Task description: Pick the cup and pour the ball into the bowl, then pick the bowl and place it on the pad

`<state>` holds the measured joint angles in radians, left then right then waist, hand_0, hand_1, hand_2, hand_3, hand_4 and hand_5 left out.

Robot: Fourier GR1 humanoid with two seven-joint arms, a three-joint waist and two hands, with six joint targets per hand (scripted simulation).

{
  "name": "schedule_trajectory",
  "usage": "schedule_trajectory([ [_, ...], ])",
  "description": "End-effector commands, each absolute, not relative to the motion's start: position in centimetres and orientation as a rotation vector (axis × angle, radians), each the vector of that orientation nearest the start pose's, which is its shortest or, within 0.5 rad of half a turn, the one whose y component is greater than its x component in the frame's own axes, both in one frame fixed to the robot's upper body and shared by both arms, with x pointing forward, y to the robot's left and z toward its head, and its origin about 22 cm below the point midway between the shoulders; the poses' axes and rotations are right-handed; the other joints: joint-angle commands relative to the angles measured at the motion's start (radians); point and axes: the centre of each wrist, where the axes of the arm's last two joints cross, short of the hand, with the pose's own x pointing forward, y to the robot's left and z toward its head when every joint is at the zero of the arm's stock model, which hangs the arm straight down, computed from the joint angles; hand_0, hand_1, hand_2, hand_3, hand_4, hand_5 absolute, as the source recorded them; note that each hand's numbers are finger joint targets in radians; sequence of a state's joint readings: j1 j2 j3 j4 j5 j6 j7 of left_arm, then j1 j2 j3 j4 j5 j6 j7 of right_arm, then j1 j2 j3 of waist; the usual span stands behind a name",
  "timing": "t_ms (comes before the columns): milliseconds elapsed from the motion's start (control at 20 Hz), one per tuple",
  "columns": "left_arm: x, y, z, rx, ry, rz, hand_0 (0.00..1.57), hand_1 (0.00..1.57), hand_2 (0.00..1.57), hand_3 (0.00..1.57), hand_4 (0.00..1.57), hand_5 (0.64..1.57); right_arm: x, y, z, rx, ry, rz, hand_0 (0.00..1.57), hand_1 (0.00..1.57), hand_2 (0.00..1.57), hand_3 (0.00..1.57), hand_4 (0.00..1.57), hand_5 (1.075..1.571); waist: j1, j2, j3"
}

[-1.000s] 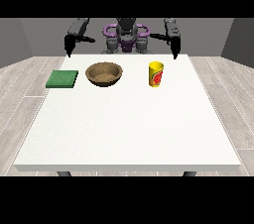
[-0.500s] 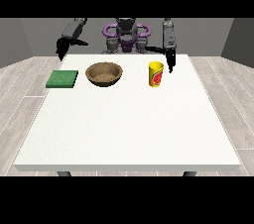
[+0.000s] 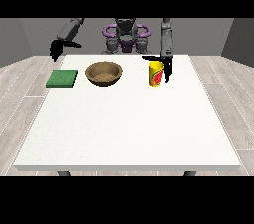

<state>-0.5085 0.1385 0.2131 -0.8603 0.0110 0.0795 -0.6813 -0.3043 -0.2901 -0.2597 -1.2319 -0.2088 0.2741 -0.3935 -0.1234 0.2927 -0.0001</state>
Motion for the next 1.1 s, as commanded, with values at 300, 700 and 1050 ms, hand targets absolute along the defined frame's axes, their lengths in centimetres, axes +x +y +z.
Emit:
schedule_trajectory([
  [300, 36.5, 27.7, -1.7, 0.656, -2.036, -0.161, 1.31, 1.31, 1.57, 1.57, 0.82, 1.514, 32.8, -35.9, 6.7, 0.139, -2.061, 0.068, 0.0, 0.0, 0.0, 0.0, 0.0, 1.559, -0.08, 0.089, 0.0005],
  [700, 36.1, 25.9, -4.1, 0.731, -1.947, -0.214, 1.36, 1.36, 1.57, 1.57, 0.91, 1.511, 31.4, -38.6, 6.5, 0.065, -1.964, 0.064, 0.0, 0.0, 0.0, 0.0, 0.0, 1.555, -0.08, -0.016, 0.0001],
  [1050, 37.8, 21.5, -0.5, 0.76, -1.836, -0.528, 1.38, 1.38, 1.57, 1.57, 1.03, 1.536, 28.6, -43.0, 0.1, -0.028, -1.74, -0.074, 0.0, 0.0, 0.0, 0.0, 0.0, 1.56, 0.072, -0.265, 0.0031],
])
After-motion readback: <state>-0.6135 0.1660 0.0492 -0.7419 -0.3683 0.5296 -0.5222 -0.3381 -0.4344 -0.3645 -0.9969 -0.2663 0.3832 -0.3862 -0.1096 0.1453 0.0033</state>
